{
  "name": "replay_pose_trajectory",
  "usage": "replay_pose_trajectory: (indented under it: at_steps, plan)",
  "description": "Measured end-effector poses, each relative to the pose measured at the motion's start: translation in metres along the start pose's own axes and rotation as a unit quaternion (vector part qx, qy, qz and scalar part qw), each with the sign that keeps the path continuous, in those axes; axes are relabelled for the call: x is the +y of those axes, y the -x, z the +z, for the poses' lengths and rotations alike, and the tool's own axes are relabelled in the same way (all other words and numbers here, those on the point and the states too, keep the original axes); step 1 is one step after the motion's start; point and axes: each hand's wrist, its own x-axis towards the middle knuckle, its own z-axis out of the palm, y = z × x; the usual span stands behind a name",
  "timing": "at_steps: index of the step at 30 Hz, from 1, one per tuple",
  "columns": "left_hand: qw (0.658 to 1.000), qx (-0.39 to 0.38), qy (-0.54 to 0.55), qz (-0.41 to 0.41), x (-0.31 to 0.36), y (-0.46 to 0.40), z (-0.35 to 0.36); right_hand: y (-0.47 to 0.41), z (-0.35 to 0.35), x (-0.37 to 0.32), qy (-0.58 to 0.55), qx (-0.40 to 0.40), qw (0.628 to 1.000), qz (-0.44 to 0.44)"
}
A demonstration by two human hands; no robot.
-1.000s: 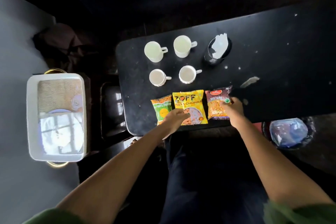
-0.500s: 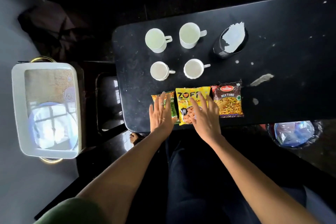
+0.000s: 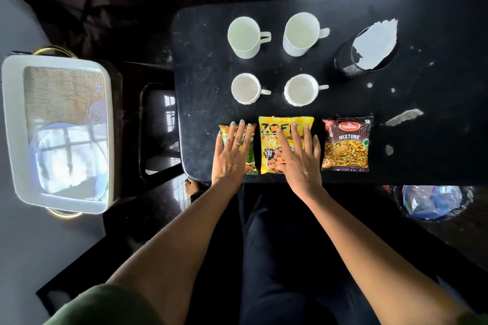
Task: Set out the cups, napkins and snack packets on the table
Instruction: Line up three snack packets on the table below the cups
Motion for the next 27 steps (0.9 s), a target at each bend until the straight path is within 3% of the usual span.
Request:
replay_pose_trajectory:
  at_steps: [9,12,16,22,27]
  plan:
    - [1.000,0.003,-0.016,0.008,-0.016,0.000,-0.003,-0.004,-0.001,-0.011,0.005,-0.003,1.000,-0.004]
    - [0.999,0.023,-0.019,0.035,-0.009,0.000,-0.010,-0.001,-0.006,-0.003,-0.016,0.063,0.998,-0.002]
    - [0.994,0.042,-0.033,0.097,0.008,-0.006,-0.019,0.002,-0.010,0.032,-0.036,0.140,0.986,0.077]
    - [0.991,0.028,-0.021,0.132,0.045,-0.020,-0.024,0.010,-0.007,0.086,-0.049,0.092,0.971,0.215]
    - [0.991,0.002,-0.026,0.128,0.057,-0.026,-0.020,0.008,-0.003,0.083,-0.089,0.057,0.968,0.228]
